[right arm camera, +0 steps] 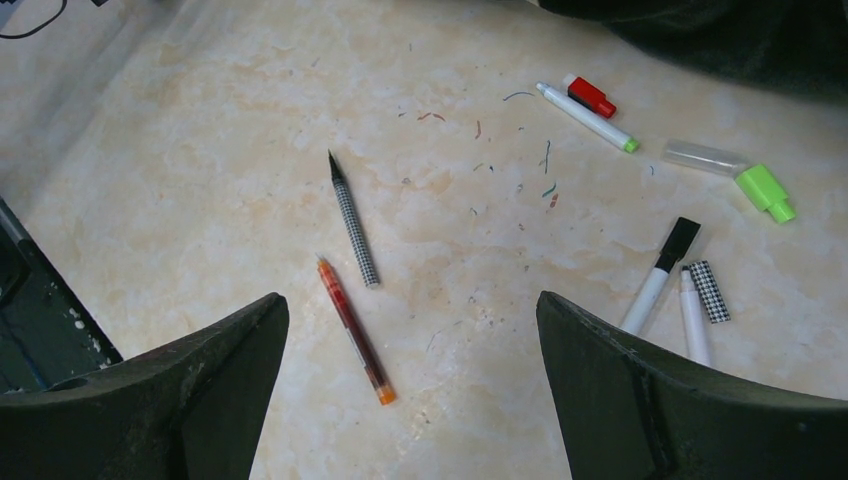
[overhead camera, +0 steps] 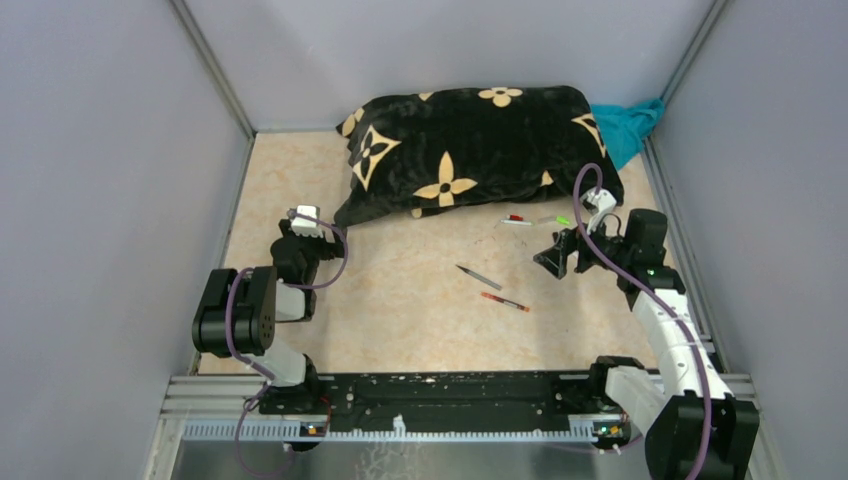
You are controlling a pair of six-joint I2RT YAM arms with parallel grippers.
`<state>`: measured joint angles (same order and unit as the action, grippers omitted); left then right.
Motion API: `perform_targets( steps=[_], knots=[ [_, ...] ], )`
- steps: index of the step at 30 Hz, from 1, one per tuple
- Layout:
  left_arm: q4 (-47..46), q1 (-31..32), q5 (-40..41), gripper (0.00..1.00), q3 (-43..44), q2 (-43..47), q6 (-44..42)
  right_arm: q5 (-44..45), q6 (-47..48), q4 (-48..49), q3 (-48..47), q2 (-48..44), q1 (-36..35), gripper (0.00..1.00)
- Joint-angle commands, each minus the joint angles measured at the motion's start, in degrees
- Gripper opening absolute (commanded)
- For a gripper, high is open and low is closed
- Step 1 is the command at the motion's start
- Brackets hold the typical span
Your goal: Insert the pens into the pen caps
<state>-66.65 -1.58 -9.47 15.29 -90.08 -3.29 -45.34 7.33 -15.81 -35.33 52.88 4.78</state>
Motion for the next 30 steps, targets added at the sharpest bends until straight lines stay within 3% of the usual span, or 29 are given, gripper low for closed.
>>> perform_targets(
  steps=[1, 30],
  knots=[
    [0.0, 0.4, -1.2, 0.99, 0.7, 0.0, -0.8, -1.0, 0.1, 1.0, -0.2, -0.1, 0.8, 0.92],
    [0.0, 0.4, -1.2, 0.99, 0.7, 0.0, -0.8, -1.8, -0.9, 3.4, 0.5, 0.8, 0.8, 0.92]
  ],
)
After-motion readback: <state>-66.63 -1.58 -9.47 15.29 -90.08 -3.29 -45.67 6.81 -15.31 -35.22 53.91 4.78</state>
